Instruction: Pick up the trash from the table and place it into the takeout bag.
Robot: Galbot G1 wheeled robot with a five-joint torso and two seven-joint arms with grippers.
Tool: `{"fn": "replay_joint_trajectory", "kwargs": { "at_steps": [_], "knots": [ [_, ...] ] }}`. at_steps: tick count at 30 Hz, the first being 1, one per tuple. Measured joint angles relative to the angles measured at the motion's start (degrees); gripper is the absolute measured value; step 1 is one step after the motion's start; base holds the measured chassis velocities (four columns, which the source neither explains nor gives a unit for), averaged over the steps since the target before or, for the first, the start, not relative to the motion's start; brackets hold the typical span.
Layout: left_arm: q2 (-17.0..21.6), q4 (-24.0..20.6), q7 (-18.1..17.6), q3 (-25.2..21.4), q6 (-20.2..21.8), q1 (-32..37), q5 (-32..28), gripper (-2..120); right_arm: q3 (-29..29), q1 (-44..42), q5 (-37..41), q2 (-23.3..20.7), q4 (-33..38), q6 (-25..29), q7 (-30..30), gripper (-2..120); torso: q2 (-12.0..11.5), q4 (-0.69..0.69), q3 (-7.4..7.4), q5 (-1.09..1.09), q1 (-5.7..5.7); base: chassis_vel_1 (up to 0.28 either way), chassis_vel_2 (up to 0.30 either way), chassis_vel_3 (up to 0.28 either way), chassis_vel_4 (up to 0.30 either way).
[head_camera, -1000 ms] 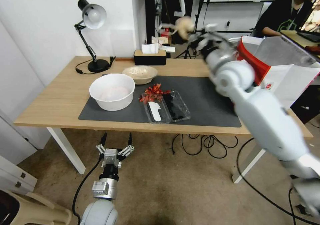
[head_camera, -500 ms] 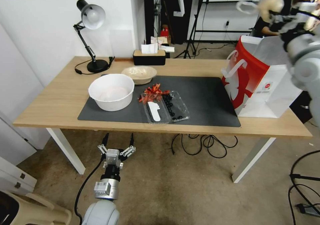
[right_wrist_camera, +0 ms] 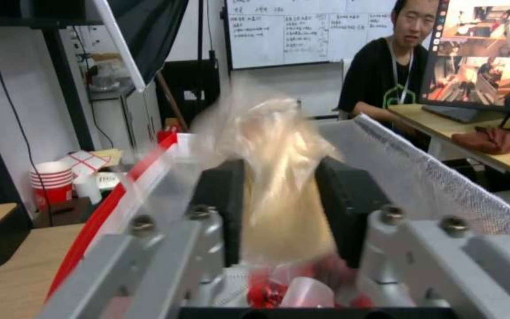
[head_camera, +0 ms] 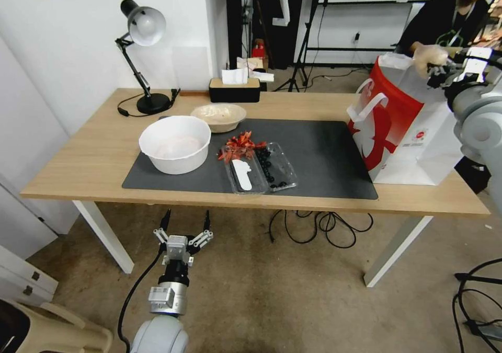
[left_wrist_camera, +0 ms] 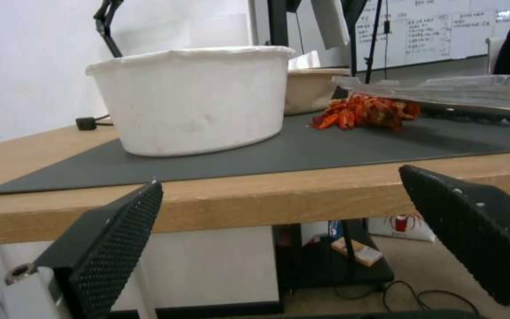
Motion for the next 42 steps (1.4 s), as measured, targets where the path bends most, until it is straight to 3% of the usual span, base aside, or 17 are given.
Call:
{"fn": "replay_joint_trajectory", "kwargs": {
  "at_steps": [10, 15, 20, 25, 30, 36, 39, 40, 42],
  "knots": [
    [-0.5, 0.0, 0.0, 0.0, 0.0, -0.1, 0.2, 100, 0.1, 1.2, 0.0, -0.8, 0.0, 0.0, 0.0, 69, 0.0, -0.01, 0.0, 0.0, 0.0, 0.0, 0.0, 0.0, 0.0],
    [-0.7, 0.0, 0.0, 0.1, 0.0, -0.1, 0.4, 100, 0.5, 2.8, 1.1, -1.3, 0.4, 4.3, -2.8, 91, 0.0, -0.01, 0.0, 0.0, 0.0, 0.0, 0.0, 0.0, 0.0],
    [-0.8, -0.2, 0.0, 0.1, 0.0, 0.0, 0.6, 100, 1.6, 3.2, 3.8, -2.1, 3.4, 9.2, -8.7, 100, 0.0, -0.01, 0.0, 0.0, 0.0, 0.0, 0.0, 0.0, 0.0],
    [-0.8, -0.4, 0.0, 0.2, 0.0, 0.0, 0.7, 100, 3.2, 0.2, 5.6, -2.7, 9.0, 14.2, -14.1, 100, 0.0, -0.01, 0.0, 0.0, 0.0, 0.0, 0.0, 0.0, 0.0],
    [-0.6, -0.5, -0.1, 0.2, 0.0, 0.0, 0.6, 100, 7.8, -11.5, 5.8, -1.3, 19.6, 17.9, -18.0, 100, 0.0, 0.0, -0.01, 0.0, 0.0, 0.0, 0.0, 0.0, 0.0],
    [-0.2, -0.6, -0.1, 0.0, 0.0, 0.0, 0.2, 100, 11.1, -24.9, -0.2, 2.5, 25.2, 22.7, -22.2, 100, 0.0, 0.0, -0.01, 0.0, 0.0, 0.0, 0.0, 0.0, 0.0],
    [-0.1, -0.7, -0.1, -0.1, -0.1, 0.1, 0.1, 100, 11.3, -35.4, -6.0, 6.8, 26.7, 26.6, -23.8, 100, 0.0, -0.01, -0.01, 0.02, 0.0, 0.0, 0.0, 0.0, 0.0],
    [-0.1, -0.7, -0.1, -0.1, -0.1, 0.1, 0.1, 100, 11.3, -35.4, -6.0, 6.8, 26.7, 26.6, -23.8, 100, 0.0, -0.01, -0.01, 0.02, 0.0, 0.0, 0.0, 0.0, 0.0],
    [-0.1, -0.7, 0.0, -0.1, -0.1, 0.1, 0.1, 100, 10.4, -42.7, -13.4, 11.6, 27.1, 30.8, -23.9, 100, 0.0, -0.01, -0.01, 0.0, 0.0, 0.0, 0.0, 0.0, 0.0]
  ]
}}
